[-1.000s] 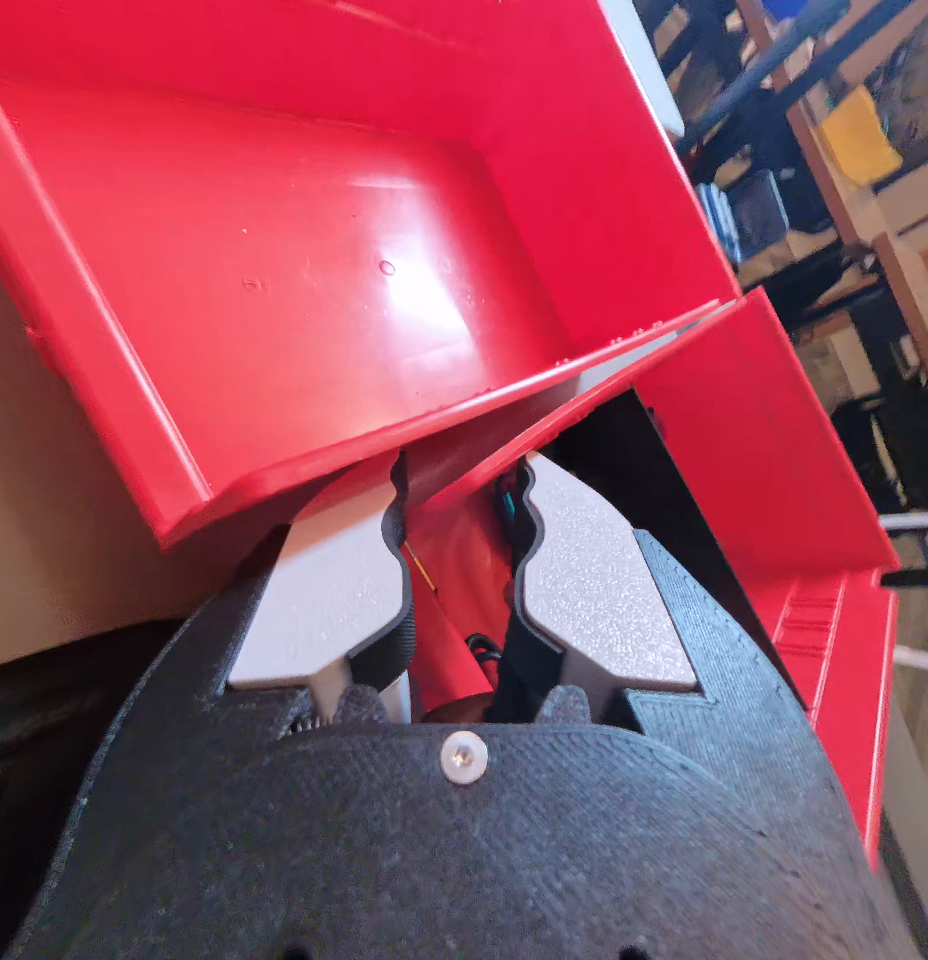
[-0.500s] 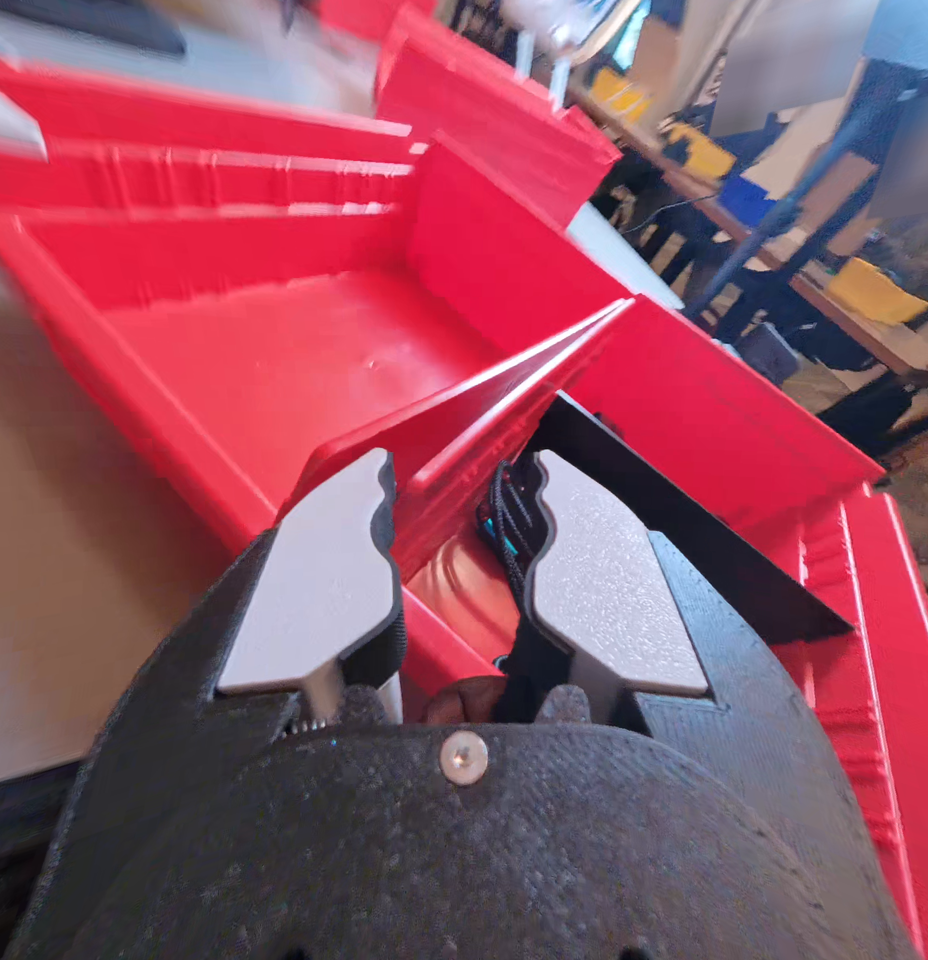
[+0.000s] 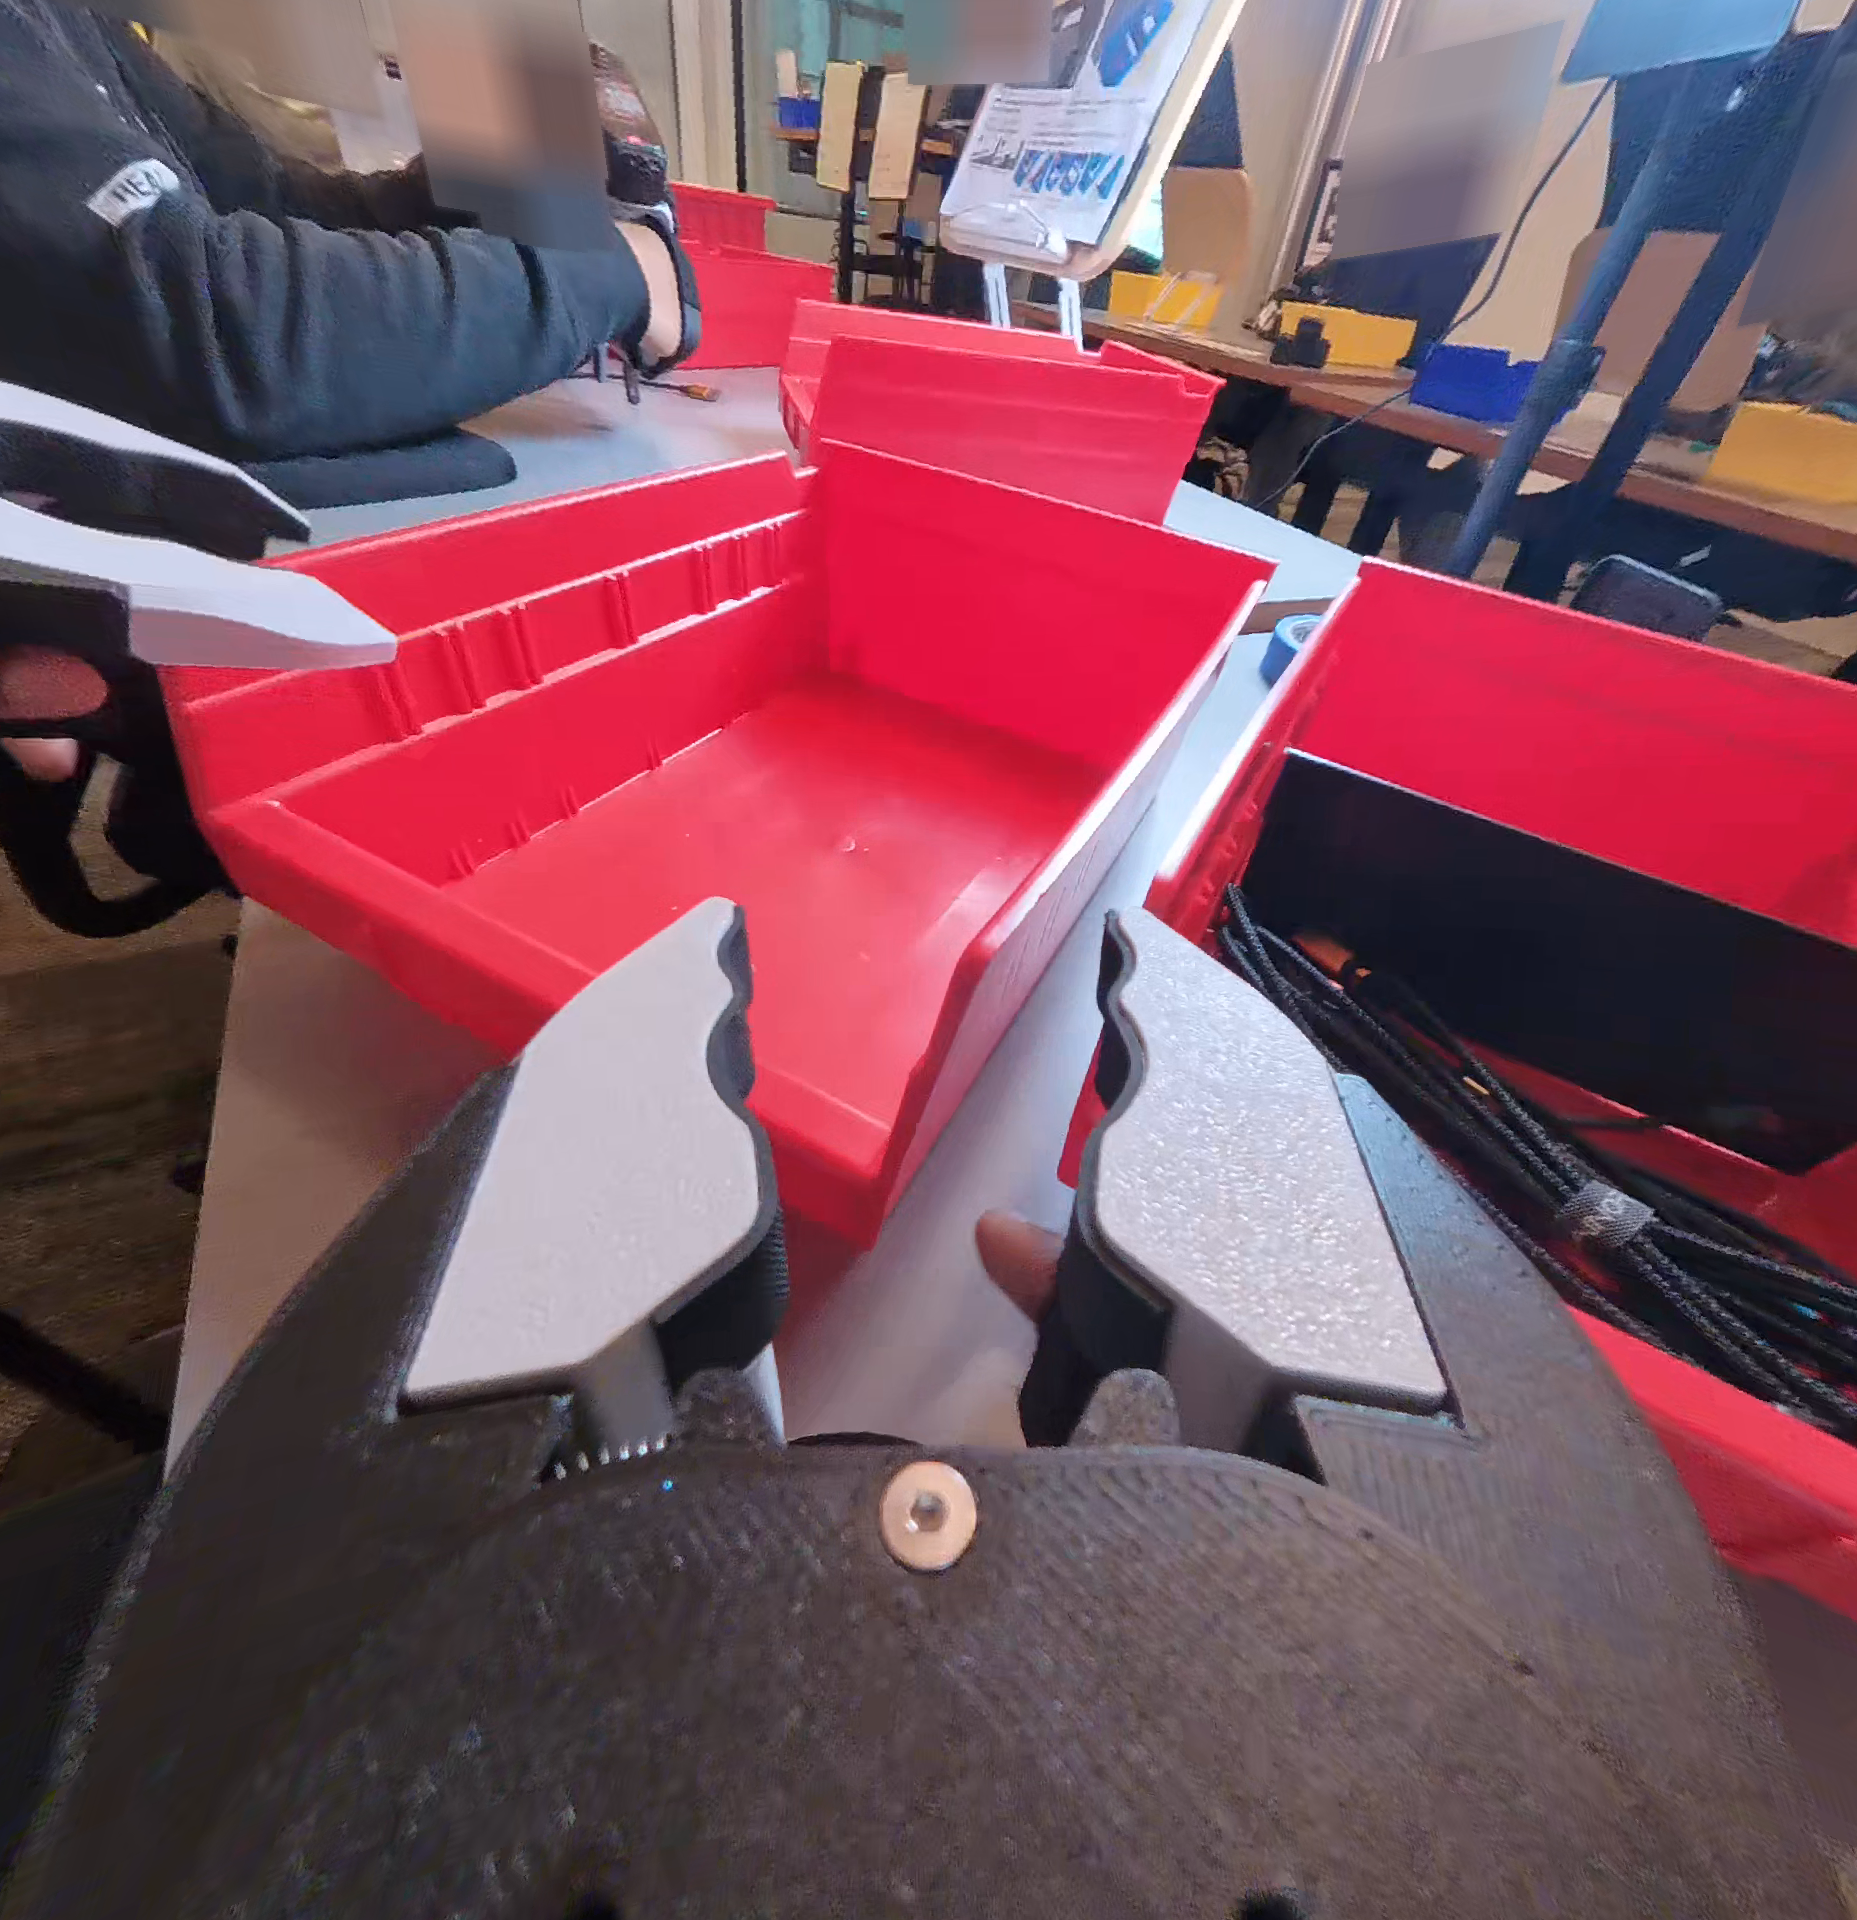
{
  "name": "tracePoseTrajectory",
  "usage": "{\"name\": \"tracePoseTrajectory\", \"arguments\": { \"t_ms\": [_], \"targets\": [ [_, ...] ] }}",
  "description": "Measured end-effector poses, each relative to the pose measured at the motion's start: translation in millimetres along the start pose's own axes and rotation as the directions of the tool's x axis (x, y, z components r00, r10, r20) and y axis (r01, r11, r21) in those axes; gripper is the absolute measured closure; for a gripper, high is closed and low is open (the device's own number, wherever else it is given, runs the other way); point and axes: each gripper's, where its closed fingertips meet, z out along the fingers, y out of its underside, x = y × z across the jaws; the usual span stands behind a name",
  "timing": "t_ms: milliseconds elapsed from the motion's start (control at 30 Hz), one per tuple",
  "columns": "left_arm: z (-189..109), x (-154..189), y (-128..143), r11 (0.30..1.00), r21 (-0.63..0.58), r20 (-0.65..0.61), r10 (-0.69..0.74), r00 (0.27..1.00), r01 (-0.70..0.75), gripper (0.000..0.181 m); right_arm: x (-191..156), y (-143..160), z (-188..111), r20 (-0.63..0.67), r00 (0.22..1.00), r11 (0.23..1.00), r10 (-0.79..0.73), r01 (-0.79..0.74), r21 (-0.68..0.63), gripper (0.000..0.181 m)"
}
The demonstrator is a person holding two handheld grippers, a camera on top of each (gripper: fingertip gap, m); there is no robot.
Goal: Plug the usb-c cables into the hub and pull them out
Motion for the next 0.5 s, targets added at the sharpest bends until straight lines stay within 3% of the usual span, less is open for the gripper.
{"name": "tracePoseTrajectory", "arguments": {
  "t_ms": [100, 267, 400, 500],
  "targets": [
    [8.2, -6.2, 1.9, 0.999, 0.035, 0.053, 0.034, 0.998, -0.036, 0.120, 3.2, 3.6, 2.9, -0.041, 0.999, 0.999, -0.023, 0.021, -0.041, 0.131],
    [24.4, 10.6, 25.0, 0.997, -0.058, -0.043, 0.042, 0.998, -0.045, 0.111, -5.7, 15.5, 10.5, -0.054, 0.986, 0.980, -0.155, 0.146, -0.134, 0.137],
    [25.0, 2.2, 25.5, 0.999, -0.036, -0.019, -0.005, 1.000, 0.005, 0.166, -3.1, 29.8, 18.9, -0.082, 0.973, 0.950, -0.216, 0.190, -0.247, 0.156],
    [22.1, 2.8, 20.9, 0.999, -0.029, 0.001, 0.035, 0.999, -0.035, 0.169, 5.6, 34.1, 27.4, -0.130, 0.957, 0.927, -0.259, 0.209, -0.311, 0.164]
  ]
}}
